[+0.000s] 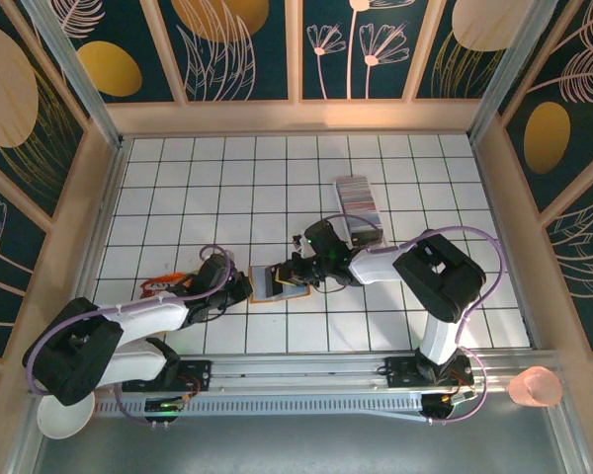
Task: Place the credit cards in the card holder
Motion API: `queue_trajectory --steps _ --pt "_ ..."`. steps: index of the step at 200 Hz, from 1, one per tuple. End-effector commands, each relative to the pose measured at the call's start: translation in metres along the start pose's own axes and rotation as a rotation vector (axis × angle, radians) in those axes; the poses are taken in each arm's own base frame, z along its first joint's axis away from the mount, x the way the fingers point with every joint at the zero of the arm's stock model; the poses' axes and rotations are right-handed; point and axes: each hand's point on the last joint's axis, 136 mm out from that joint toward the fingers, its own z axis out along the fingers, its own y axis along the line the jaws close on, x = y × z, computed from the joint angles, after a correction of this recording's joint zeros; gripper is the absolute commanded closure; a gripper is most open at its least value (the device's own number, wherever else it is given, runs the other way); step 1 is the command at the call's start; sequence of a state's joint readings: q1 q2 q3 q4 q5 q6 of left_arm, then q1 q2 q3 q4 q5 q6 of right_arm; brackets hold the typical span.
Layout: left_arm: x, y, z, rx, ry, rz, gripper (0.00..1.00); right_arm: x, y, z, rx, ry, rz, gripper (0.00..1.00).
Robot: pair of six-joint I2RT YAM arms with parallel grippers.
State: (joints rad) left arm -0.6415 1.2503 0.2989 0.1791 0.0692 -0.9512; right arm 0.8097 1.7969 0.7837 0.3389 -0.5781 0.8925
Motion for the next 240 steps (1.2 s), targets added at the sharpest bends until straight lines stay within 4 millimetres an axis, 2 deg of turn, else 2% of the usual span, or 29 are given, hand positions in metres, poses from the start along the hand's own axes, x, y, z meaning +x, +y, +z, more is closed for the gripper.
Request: queue_trajectory --steps 1,40,66,81,104,132,158,213,240 --pt "0.012 0.011 0.002 -0.028 0.039 0.005 0.96 0.017 0.009 0.012 -0.015 0.080 -0.025 1.00" --pt "0.012 0.010 0.001 -0.023 0.035 0.004 0.96 0.009 0.015 0.020 -0.024 0.046 -0.021 0.99" --pt "0.013 0.012 0.001 -0.024 0.037 0.004 0.96 0.005 0.015 0.021 0.010 0.032 -0.029 0.87" --pt "0.013 0.013 0.000 -0.024 0.036 0.003 0.96 -0.001 0.007 0.016 0.086 -0.002 -0.048 0.75" --pt "0.012 0.011 -0.002 -0.020 0.030 0.005 0.96 -0.009 -0.004 0.004 0.197 -0.060 -0.077 0.65" --pt "0.012 0.011 -0.002 -0.021 0.031 0.007 0.96 -0.008 -0.016 -0.005 0.282 -0.066 -0.089 0.64" --pt "0.012 0.010 -0.002 -0.018 0.033 0.008 0.96 -0.009 -0.014 -0.007 0.295 -0.078 -0.105 0.66" --pt "0.013 0.010 0.000 -0.016 0.038 0.006 0.97 -0.004 -0.008 0.015 0.290 -0.028 -0.125 0.78" --pt "0.013 0.010 0.000 -0.016 0.037 0.009 0.97 -0.004 -0.008 0.022 0.317 -0.017 -0.133 0.77"
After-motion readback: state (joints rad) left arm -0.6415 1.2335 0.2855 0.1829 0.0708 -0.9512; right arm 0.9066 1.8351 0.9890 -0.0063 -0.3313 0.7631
